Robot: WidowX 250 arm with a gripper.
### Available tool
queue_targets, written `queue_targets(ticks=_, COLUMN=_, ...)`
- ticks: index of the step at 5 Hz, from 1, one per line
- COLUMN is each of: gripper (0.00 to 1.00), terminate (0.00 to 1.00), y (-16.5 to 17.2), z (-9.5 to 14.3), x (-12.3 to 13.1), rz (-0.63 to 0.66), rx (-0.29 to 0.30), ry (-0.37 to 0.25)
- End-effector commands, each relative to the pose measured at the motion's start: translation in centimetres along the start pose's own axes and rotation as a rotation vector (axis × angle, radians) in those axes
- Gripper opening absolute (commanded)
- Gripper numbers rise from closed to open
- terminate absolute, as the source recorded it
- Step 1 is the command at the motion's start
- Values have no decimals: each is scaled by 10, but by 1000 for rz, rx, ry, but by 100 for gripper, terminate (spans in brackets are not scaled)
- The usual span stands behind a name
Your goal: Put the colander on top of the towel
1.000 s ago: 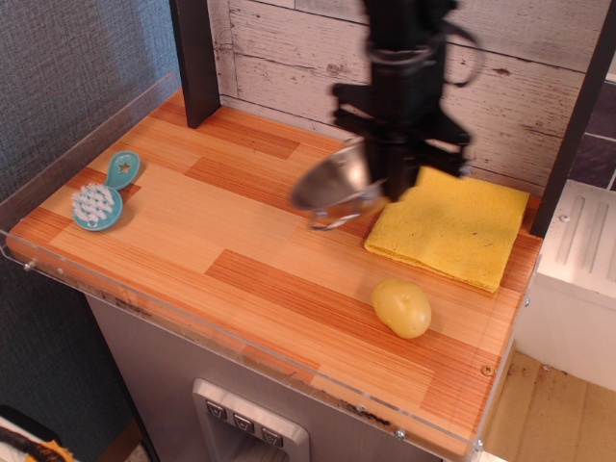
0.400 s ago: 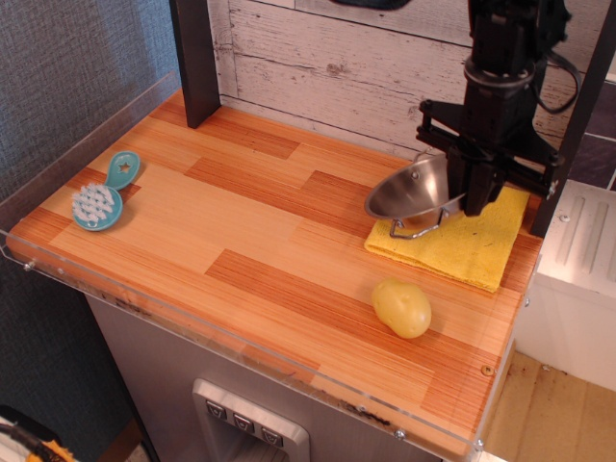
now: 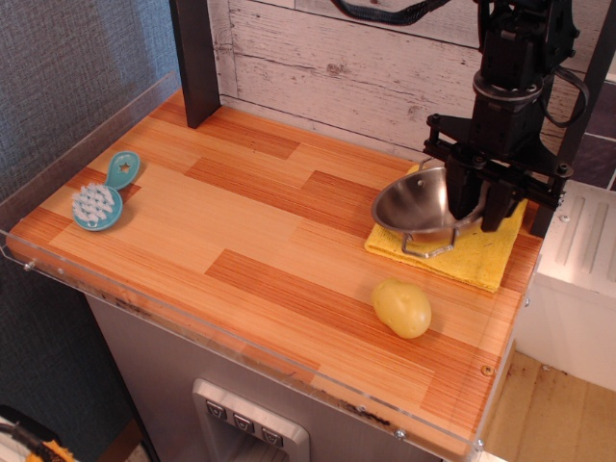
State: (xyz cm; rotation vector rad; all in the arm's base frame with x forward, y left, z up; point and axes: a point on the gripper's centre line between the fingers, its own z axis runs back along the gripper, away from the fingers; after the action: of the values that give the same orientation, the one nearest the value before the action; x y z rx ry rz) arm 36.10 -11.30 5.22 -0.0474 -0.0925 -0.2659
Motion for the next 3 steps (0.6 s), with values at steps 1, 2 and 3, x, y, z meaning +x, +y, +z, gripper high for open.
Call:
queue_targets(ticks=1, gripper=100, terminate=0, y=10, z=60, x=-13, rz=29, rx=-43, ry=-109)
queue_targets(ticks=2, gripper=100, terminate=0, y=32, z=73, x=-27, rz=54, rx=-64, ry=-96)
queue_targets(ticks=3, gripper=100, terminate=0, y=66, z=82, x=-48, rz=102, rx=-58, ry=-55)
